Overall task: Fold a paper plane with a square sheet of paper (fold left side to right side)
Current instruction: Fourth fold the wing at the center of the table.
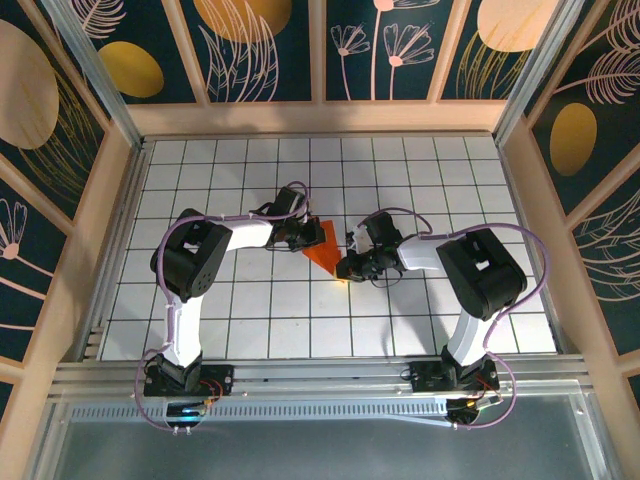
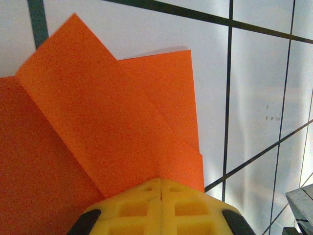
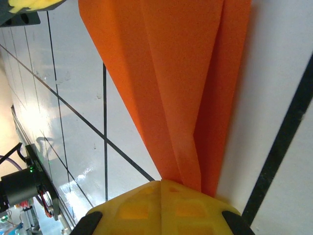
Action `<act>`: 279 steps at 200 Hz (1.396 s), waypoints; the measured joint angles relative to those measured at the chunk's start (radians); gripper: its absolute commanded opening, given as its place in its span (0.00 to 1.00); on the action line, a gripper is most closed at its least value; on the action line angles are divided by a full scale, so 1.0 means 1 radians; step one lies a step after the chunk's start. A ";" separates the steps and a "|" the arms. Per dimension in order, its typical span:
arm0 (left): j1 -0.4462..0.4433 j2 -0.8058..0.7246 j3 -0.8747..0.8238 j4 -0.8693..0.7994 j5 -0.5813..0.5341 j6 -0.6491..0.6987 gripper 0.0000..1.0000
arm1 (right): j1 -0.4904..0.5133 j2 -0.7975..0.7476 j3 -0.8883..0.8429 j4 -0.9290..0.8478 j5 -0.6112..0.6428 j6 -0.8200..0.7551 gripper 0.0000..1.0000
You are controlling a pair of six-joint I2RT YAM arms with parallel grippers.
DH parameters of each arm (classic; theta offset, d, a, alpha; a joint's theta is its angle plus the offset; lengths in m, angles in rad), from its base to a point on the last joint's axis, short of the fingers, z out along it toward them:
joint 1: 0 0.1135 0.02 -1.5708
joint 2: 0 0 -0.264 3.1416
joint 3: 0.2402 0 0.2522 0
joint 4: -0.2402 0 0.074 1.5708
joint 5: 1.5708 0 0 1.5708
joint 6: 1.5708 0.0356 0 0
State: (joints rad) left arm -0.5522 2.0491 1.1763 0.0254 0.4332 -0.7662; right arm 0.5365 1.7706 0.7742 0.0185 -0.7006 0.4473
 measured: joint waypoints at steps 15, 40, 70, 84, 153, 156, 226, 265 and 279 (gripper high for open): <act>0.000 0.000 0.000 0.000 0.000 0.000 0.00 | 0.000 0.000 -0.003 0.000 0.001 0.000 0.00; 0.000 0.000 0.000 0.000 0.000 0.000 0.00 | 0.000 0.000 -0.005 0.000 0.003 -0.003 0.00; 0.000 0.000 0.000 0.000 0.000 0.000 0.00 | 0.000 0.000 -0.011 0.003 0.003 -0.004 0.00; 0.000 0.000 0.000 0.000 0.000 0.000 0.00 | 0.000 -0.001 -0.014 0.006 0.002 -0.006 0.00; -0.001 0.000 0.000 0.000 -0.003 0.000 0.00 | 0.000 -0.063 -0.079 -0.021 -0.002 -0.023 0.00; -0.001 0.000 0.000 0.000 -0.003 0.000 0.00 | 0.000 -0.069 -0.081 -0.032 -0.002 -0.023 0.00; -0.001 0.000 0.000 0.000 -0.004 0.000 0.00 | -0.005 -0.189 -0.035 -0.109 -0.027 -0.026 0.00; -0.001 0.000 0.000 0.000 -0.004 0.000 0.00 | -0.005 -0.117 0.042 -0.066 -0.011 -0.017 0.00; -0.001 0.000 0.000 0.000 -0.004 0.000 0.00 | -0.005 -0.078 0.068 -0.050 0.004 -0.014 0.00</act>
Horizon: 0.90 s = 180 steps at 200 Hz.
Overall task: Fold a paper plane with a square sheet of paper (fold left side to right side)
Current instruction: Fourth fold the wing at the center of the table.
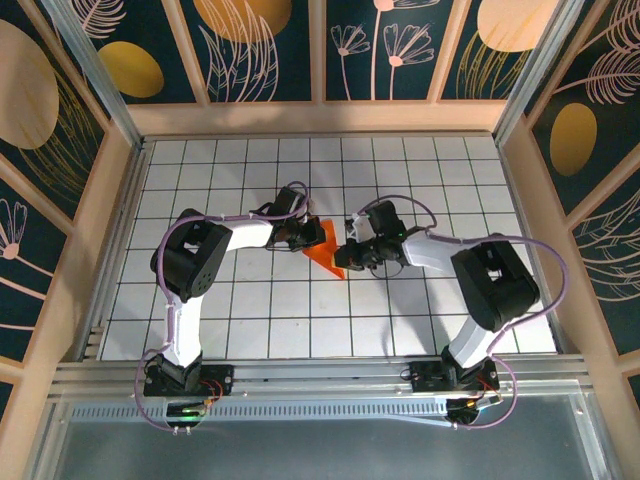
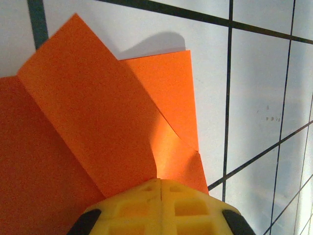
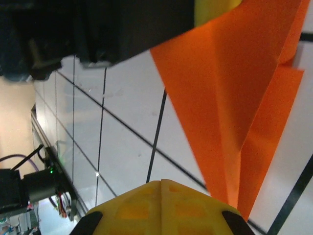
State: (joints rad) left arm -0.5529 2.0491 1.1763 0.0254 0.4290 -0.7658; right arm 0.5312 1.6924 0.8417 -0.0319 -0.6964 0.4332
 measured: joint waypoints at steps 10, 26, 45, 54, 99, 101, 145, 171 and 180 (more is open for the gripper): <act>0.000 0.000 0.000 0.000 0.000 0.000 0.00 | 0.000 0.026 0.016 0.007 0.013 0.003 0.00; 0.000 0.000 0.000 0.000 0.000 0.000 0.00 | 0.000 0.061 0.035 0.014 0.026 0.008 0.00; 0.000 0.000 0.000 0.000 0.000 0.000 0.00 | -0.002 0.088 0.040 0.028 0.043 0.019 0.00; 0.000 0.000 0.000 0.000 0.000 0.000 0.00 | -0.005 0.095 0.040 0.031 0.045 0.021 0.00; 0.000 0.000 0.000 0.000 0.000 0.000 0.00 | -0.015 0.108 0.040 0.048 0.045 0.022 0.00; 0.000 0.000 0.000 0.000 0.000 0.000 0.00 | -0.015 0.109 0.040 0.048 0.045 0.022 0.00; 0.000 0.000 0.000 0.000 0.000 0.000 0.00 | -0.015 0.126 0.034 0.048 0.053 0.022 0.00; 0.000 0.000 0.000 0.000 0.000 0.000 0.00 | -0.015 0.126 0.032 0.043 0.064 0.019 0.00; 0.000 0.000 0.000 0.000 0.000 0.000 0.00 | -0.015 0.126 0.032 0.043 0.068 0.019 0.00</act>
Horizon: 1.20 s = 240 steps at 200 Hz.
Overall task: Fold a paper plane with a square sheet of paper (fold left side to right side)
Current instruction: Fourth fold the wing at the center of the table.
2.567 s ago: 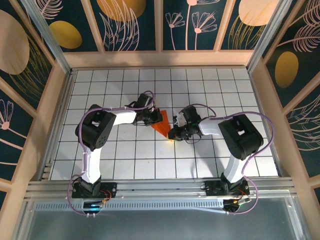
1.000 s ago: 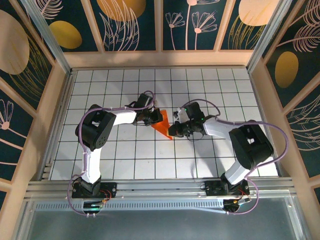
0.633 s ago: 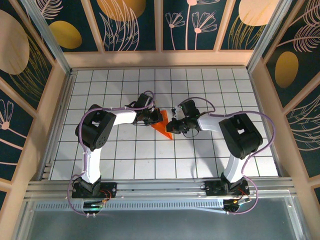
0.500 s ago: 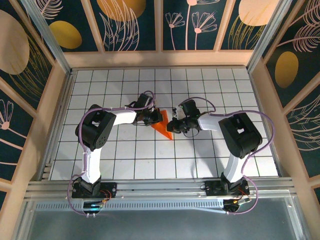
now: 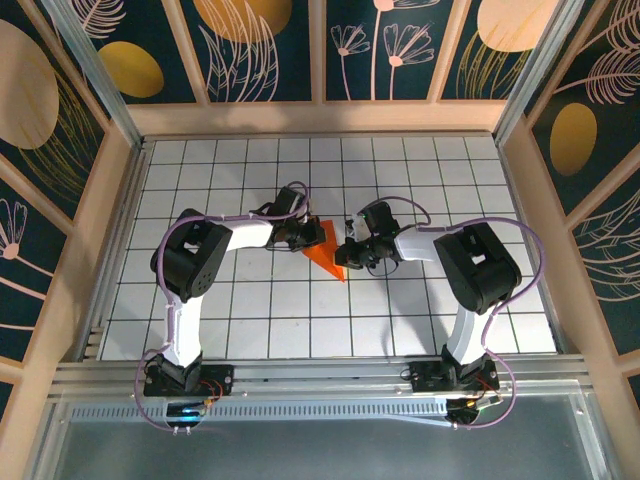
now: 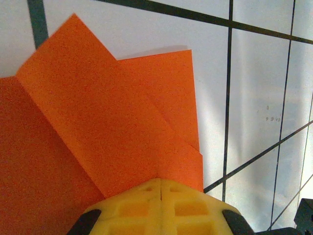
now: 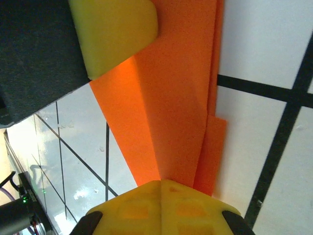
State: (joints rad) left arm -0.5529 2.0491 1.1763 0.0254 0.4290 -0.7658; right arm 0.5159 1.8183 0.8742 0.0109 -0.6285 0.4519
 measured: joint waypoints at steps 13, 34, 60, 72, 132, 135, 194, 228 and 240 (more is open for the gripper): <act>0.000 0.000 0.000 0.000 0.000 0.000 0.00 | 0.000 0.000 0.000 0.000 0.003 0.000 0.00; 0.000 0.000 0.000 0.000 0.000 0.000 0.00 | 0.000 0.000 0.000 -0.001 0.003 0.000 0.00; 0.000 0.000 0.000 0.000 0.000 0.000 0.00 | 0.000 0.000 0.000 -0.005 0.007 -0.001 0.00; 0.000 0.000 0.000 0.000 0.000 0.000 0.00 | 0.000 0.000 0.000 -0.010 0.009 -0.001 0.00; 0.000 0.000 0.000 0.000 -0.001 0.000 0.00 | 0.000 0.013 0.000 -0.015 0.015 -0.006 0.00; 0.000 0.000 0.000 0.000 -0.001 0.000 0.00 | 0.000 0.013 0.000 -0.015 0.015 -0.007 0.00; -0.003 0.000 0.008 -0.011 -0.011 0.007 0.00 | 0.000 0.013 0.004 -0.026 0.025 -0.020 0.00; -0.003 -0.019 0.006 -0.014 -0.032 0.011 0.00 | 0.003 0.016 0.016 -0.047 0.035 -0.029 0.00; -0.002 -0.044 -0.007 -0.006 -0.035 0.011 0.00 | 0.006 0.016 0.022 -0.060 0.043 -0.032 0.00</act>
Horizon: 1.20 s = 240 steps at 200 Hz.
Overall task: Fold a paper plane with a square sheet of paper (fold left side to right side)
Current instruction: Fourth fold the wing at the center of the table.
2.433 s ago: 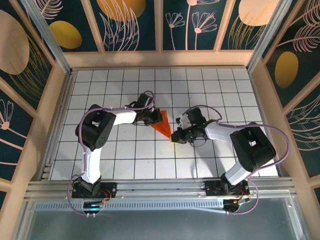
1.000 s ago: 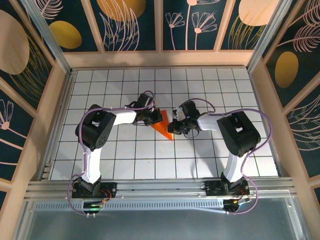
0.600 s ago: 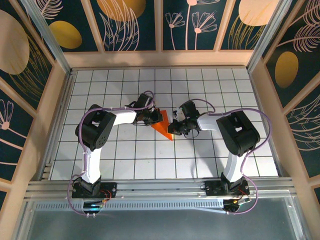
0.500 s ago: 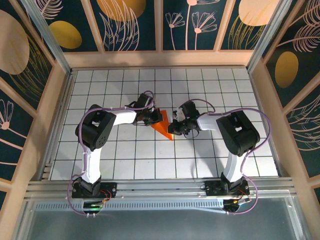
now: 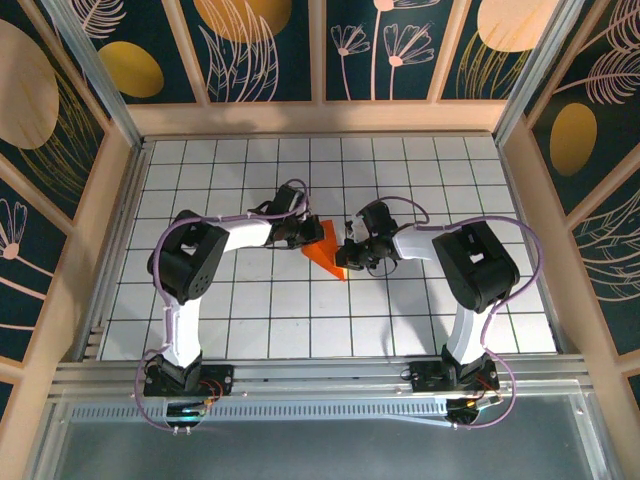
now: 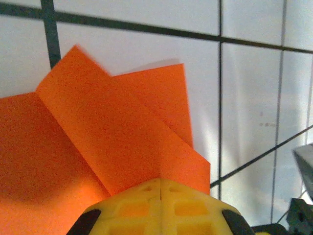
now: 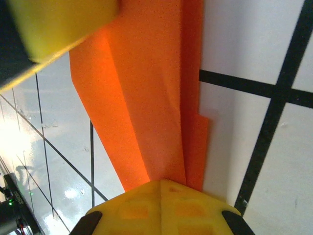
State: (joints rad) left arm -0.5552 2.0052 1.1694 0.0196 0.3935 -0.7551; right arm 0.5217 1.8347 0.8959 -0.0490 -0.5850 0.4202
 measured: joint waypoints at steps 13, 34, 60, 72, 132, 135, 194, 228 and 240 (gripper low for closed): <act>0.000 -0.039 -0.027 0.023 0.003 -0.003 0.00 | 0.004 0.001 0.009 -0.013 0.011 -0.003 0.00; 0.000 -0.098 -0.089 0.086 0.027 -0.024 0.00 | 0.008 0.001 0.017 -0.031 0.023 -0.004 0.00; -0.007 -0.121 -0.145 0.137 0.054 -0.048 0.00 | 0.011 0.004 0.026 -0.045 0.032 -0.011 0.00; -0.015 -0.121 -0.159 0.145 0.063 -0.057 0.00 | 0.011 0.006 0.030 -0.051 0.034 -0.015 0.00; -0.052 -0.090 -0.165 0.206 0.096 -0.087 0.00 | 0.017 0.008 0.041 -0.069 0.046 -0.022 0.00; -0.052 -0.086 -0.165 0.208 0.096 -0.087 0.00 | 0.017 0.008 0.042 -0.070 0.046 -0.022 0.00; -0.052 -0.027 -0.146 0.203 0.068 -0.087 0.00 | 0.019 0.012 0.053 -0.088 0.051 -0.022 0.00; -0.052 -0.001 -0.124 0.196 0.031 -0.084 0.00 | 0.020 0.012 0.056 -0.092 0.056 -0.026 0.00; -0.052 0.005 -0.118 0.194 0.026 -0.084 0.00 | 0.022 0.014 0.060 -0.099 0.060 -0.030 0.00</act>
State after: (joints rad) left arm -0.6071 2.0098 1.0515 0.2134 0.4198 -0.8391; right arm 0.5434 1.8484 0.9558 -0.1482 -0.5247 0.3904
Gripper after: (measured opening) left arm 0.048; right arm 0.051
